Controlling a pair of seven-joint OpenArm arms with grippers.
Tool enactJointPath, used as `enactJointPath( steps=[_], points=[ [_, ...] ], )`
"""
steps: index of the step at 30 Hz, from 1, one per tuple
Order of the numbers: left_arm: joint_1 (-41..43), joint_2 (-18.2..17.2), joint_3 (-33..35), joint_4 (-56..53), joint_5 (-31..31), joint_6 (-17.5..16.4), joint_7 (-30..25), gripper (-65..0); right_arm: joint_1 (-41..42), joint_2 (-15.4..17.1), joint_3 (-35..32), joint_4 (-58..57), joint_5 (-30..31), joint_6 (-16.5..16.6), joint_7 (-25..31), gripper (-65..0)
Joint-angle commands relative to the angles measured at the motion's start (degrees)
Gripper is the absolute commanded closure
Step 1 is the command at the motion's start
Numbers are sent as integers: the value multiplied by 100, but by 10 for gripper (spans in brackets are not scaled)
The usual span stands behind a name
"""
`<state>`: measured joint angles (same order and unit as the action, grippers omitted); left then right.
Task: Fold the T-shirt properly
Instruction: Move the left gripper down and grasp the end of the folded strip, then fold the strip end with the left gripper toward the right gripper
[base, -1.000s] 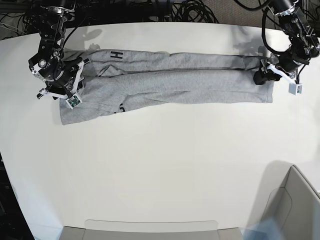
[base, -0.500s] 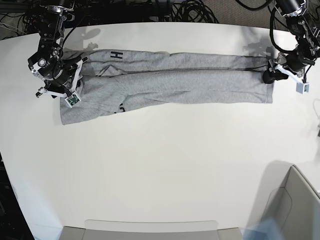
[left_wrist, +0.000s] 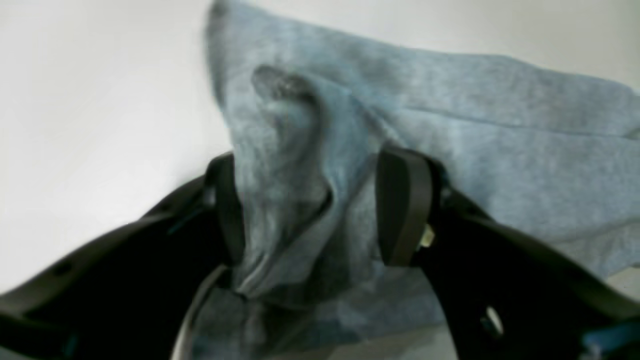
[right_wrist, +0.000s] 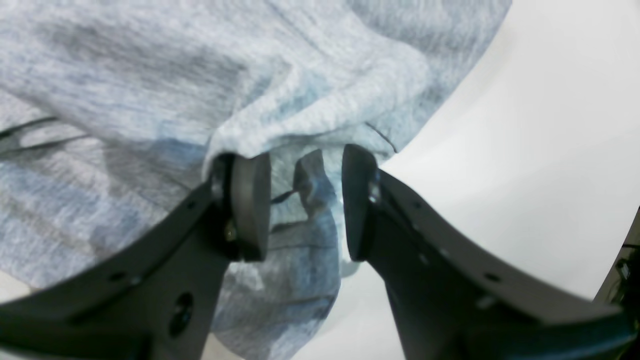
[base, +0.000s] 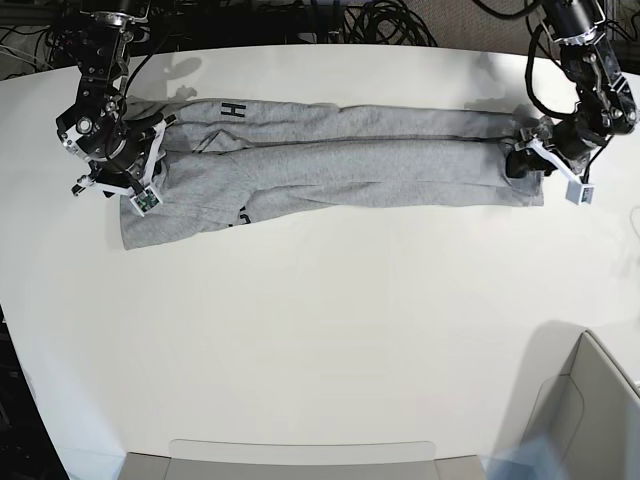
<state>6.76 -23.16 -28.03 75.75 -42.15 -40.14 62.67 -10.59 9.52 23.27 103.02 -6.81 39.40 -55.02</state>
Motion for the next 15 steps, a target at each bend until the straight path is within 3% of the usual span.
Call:
enactJointPath(
  steps=[1,4,10,15],
  points=[
    [22,-27,100,-1,70,14,242,-347,61,64,16,111,35,60,83,-239],
    [-92,-27,109,-18,105,14,269,-270,61,64,16,120,35,60,83,-239],
    [-276,-185,82,-669,193,14,304,0,70,64,16,120,35,60,83,-239],
    [-945,-748,100,-1759,817,14,304,0,70,55,16,120,35,60,83,-239]
  ],
)
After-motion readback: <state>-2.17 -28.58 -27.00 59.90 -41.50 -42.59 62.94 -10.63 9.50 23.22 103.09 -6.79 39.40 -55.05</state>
